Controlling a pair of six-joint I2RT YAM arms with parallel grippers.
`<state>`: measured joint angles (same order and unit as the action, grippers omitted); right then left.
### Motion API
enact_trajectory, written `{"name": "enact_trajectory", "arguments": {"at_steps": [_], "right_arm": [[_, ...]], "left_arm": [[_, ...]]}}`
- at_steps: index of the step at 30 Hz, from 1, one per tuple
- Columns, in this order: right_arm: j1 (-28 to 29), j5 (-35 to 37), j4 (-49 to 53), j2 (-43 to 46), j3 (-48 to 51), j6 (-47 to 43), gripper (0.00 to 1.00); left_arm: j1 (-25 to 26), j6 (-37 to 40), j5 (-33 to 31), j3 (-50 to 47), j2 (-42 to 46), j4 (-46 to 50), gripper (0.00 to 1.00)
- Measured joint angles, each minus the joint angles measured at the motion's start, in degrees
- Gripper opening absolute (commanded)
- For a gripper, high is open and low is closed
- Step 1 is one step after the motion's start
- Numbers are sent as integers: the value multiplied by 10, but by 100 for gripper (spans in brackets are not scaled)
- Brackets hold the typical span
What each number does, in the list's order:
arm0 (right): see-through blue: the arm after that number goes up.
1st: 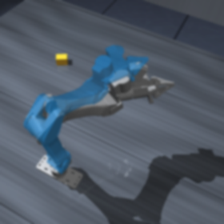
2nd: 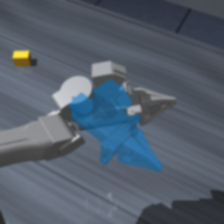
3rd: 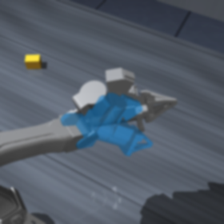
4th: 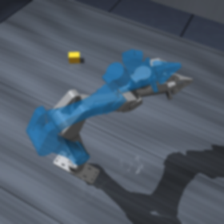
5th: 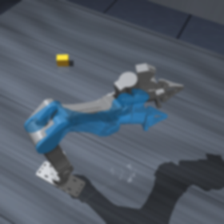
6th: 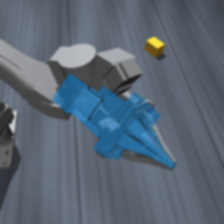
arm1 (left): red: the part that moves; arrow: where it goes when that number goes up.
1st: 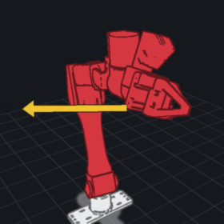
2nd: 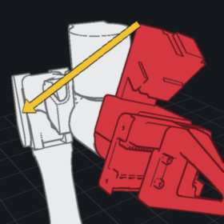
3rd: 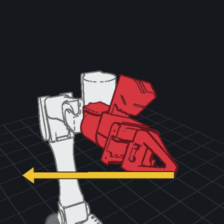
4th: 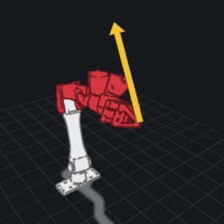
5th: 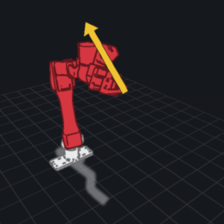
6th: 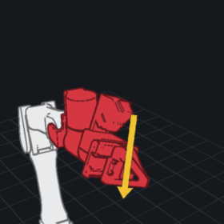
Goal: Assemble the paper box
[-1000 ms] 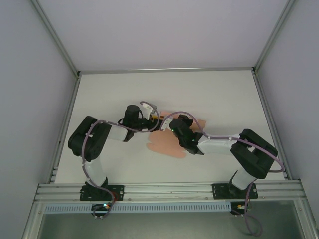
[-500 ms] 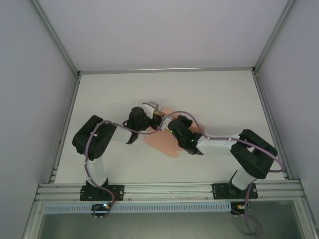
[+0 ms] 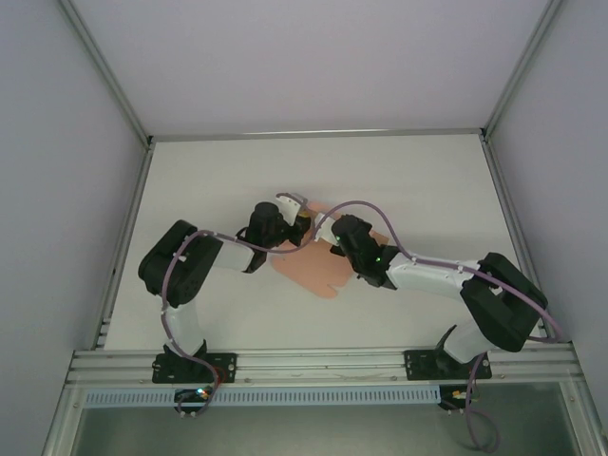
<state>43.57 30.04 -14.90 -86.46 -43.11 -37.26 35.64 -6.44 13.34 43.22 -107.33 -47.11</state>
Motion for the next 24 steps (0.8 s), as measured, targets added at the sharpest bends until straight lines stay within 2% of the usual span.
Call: {"name": "enact_trajectory", "arguments": {"at_steps": [2,3,4,8,13,16,21,24], "right_arm": [[-6,-4,-3,-8,-3,-7,1],[-8,-3,-11,-19,-8,-17,0],[-9,0,-17,-29,-12,-23,0],[-19,12,-40,-64,-22,-41,0],[-22,12,-42,-67,-22,-46,0],[-22,10,-42,-65,-21,-46,0],[-22,1,-40,-53,-15,-53,0],[-22,-6,-31,-43,-13,-60,0]], "left_arm": [[0,3,-2,8,-5,2,5],[-1,3,-5,15,-9,5,17],[-3,4,-10,21,-13,8,21],[-6,3,-10,45,-26,18,23],[-10,7,-1,61,-35,35,26],[-19,9,33,70,-41,44,28],[-46,13,123,83,-44,75,29],[-51,25,149,98,-44,108,29]]}}
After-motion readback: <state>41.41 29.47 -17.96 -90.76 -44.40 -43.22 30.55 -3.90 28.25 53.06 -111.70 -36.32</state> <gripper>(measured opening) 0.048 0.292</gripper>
